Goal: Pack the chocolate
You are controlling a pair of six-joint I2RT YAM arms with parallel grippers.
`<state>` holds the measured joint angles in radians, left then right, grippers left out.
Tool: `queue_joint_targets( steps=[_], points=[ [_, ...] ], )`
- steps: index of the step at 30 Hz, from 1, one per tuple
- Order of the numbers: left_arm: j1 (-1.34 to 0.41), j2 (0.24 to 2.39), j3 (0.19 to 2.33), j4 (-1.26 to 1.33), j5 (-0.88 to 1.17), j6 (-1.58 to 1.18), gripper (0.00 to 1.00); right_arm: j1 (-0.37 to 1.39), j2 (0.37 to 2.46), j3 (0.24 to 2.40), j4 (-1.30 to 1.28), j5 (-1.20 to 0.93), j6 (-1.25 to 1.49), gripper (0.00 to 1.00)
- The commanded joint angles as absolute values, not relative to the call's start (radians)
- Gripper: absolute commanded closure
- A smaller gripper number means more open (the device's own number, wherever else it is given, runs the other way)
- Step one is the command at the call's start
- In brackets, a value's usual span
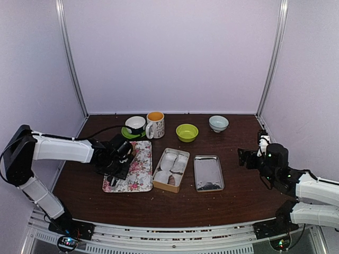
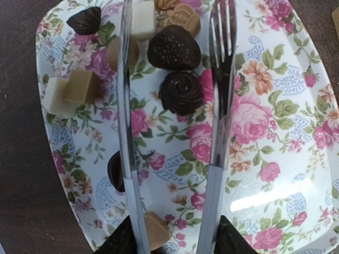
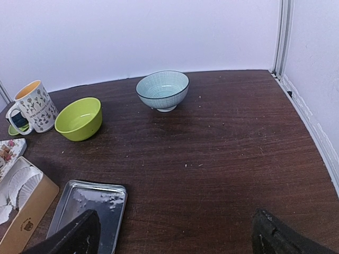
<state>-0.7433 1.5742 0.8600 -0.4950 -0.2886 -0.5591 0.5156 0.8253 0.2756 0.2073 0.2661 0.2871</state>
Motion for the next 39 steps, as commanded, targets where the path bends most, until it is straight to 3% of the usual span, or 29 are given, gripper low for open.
queue_joint_targets(
  steps=[1,8,19,30,35,39],
  points=[
    [-0.749,1.497,0.911,-0.55,-0.326,-0.57,0.52,0.51,0.828,0.273,0.232,0.263,0.281,0.0],
    [-0.749,1.45,0.94,-0.587,-0.304,-0.577,0.52,0.511,0.851,0.279,0.242,0.249,0.278,0.0],
    [-0.749,1.512,0.904,-0.458,-0.11,-0.617,0.52,0.511,0.865,0.282,0.251,0.241,0.275,0.0],
    [-0.754,1.554,0.864,-0.452,-0.172,-0.633,0.53,0.511,0.87,0.284,0.253,0.236,0.27,0.0],
    [-0.753,1.518,0.873,-0.486,-0.191,-0.622,0.65,0.511,0.873,0.284,0.256,0.238,0.27,0.0],
    [-0.754,1.497,0.888,-0.511,-0.19,-0.618,0.66,0.511,0.875,0.284,0.256,0.236,0.27,0.0]
  ],
)
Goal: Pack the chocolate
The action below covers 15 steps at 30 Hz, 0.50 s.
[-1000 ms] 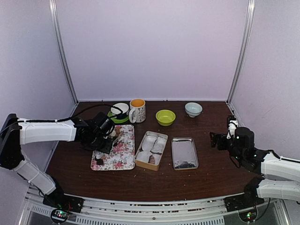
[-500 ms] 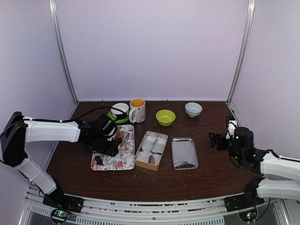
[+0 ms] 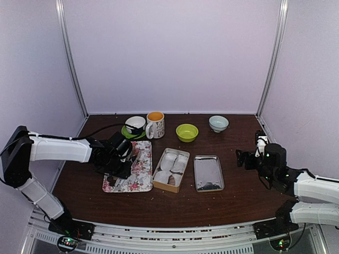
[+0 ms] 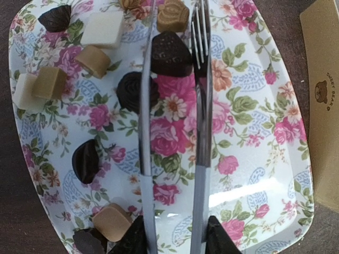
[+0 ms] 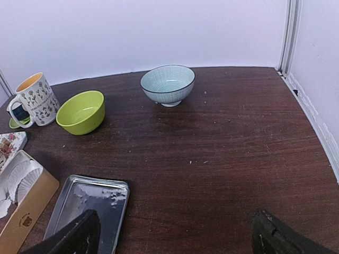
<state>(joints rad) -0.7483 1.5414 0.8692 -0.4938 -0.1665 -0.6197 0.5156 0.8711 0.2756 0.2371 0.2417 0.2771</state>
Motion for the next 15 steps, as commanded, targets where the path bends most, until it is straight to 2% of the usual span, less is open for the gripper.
queue_joint_targets(
  steps=[1,6,15],
  points=[
    [-0.753,1.491,0.893,-0.521,-0.193,-0.615,0.66,0.511,0.875,0.284,0.256,0.235,0.27,0.0],
    [-0.753,1.451,0.923,-0.579,-0.211,-0.597,0.74,0.511,0.877,0.284,0.258,0.236,0.27,0.0],
    [-0.754,1.362,0.955,-0.643,-0.164,-0.605,0.74,0.511,0.88,0.284,0.262,0.232,0.268,0.0]
  ],
)
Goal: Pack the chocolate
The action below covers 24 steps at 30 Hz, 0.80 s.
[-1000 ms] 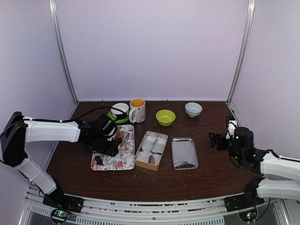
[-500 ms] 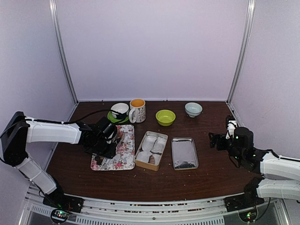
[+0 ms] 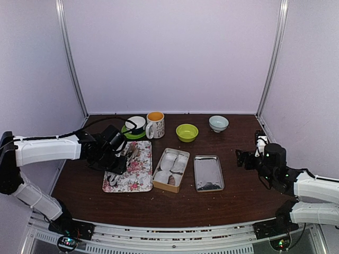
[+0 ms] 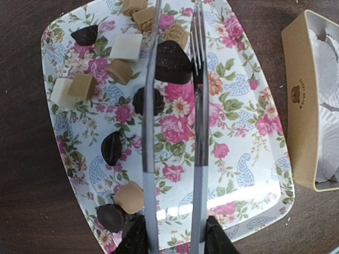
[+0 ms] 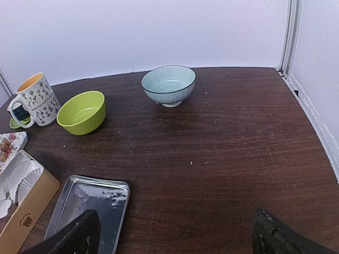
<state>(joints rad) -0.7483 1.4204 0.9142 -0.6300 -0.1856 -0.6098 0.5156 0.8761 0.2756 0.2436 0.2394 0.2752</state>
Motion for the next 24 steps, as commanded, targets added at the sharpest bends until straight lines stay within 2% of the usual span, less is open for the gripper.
queue_joint_targets(
  steps=[1,13,24],
  points=[
    [-0.753,1.35,0.958,-0.639,-0.146,-0.6,0.74,0.511,0.882,0.284,0.262,0.232,0.267,0.0],
    [-0.79,1.305,0.93,-0.387,0.075,-0.519,0.74,0.511,0.88,0.282,0.267,0.225,0.267,0.0],
    [-0.882,1.476,1.011,-0.276,0.078,-0.456,0.74,0.511,0.885,0.284,0.267,0.22,0.263,0.0]
  ],
)
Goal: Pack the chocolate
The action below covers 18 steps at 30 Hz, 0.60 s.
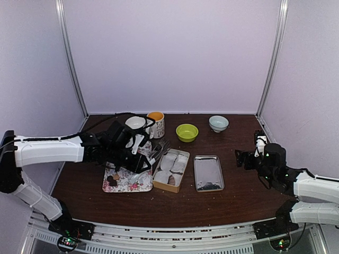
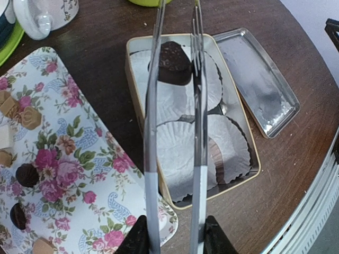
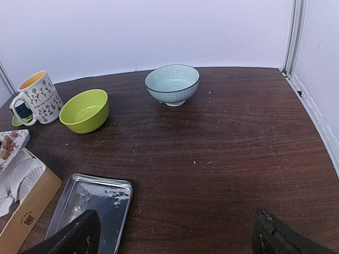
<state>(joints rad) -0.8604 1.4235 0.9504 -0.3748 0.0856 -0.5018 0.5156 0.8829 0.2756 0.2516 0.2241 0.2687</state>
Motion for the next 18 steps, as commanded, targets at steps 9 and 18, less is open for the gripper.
queue_joint_targets(
  steps=[9,18],
  points=[
    [-0.89,1.563,1.047,-0.296,-0.012,-0.449,0.74,0.511,0.89,0.285,0.267,0.219,0.264,0.0],
    [-0.89,1.603,1.049,-0.298,-0.027,-0.456,0.72,0.511,0.89,0.286,0.267,0.218,0.263,0.0]
  ],
)
